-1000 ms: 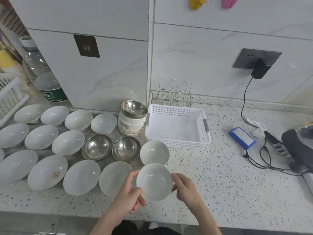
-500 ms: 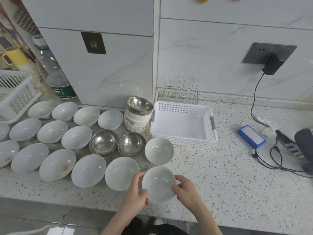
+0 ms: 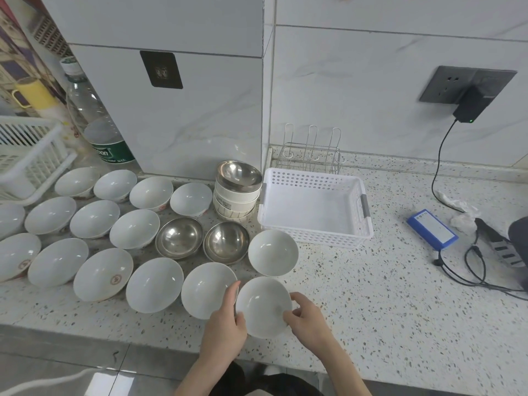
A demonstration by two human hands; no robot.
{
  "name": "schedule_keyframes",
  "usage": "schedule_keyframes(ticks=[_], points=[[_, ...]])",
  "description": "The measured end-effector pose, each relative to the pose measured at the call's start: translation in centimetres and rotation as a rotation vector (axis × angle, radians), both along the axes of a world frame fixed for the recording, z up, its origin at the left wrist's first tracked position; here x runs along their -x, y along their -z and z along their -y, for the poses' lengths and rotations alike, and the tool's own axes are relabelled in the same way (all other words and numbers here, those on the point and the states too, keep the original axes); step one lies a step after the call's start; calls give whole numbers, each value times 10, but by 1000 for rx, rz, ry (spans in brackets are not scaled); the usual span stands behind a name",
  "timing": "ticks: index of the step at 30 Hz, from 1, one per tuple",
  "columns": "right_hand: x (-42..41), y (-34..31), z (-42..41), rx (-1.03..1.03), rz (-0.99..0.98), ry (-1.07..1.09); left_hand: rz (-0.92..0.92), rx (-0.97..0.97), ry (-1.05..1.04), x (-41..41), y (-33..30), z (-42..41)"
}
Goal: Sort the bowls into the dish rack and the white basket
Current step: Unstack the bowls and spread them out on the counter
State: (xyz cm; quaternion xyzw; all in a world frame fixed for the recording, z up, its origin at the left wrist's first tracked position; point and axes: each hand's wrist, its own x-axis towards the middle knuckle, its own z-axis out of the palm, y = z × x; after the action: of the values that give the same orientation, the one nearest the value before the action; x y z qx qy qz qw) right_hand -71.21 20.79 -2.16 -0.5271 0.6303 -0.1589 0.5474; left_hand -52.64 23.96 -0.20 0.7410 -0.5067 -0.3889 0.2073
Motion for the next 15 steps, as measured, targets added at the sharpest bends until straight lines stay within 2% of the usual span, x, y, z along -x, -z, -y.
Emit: schedule_keyframes(ticks=[10,12,15], points=[[1,2,-5,-6,20,27,34,-69,40,-4,-3,5],[-1,0,-5,-12,-24,41,58,-102,53,-8,-3,8],[0,-10,0,23,-188,125,73,-114,31,-21,-6,15]])
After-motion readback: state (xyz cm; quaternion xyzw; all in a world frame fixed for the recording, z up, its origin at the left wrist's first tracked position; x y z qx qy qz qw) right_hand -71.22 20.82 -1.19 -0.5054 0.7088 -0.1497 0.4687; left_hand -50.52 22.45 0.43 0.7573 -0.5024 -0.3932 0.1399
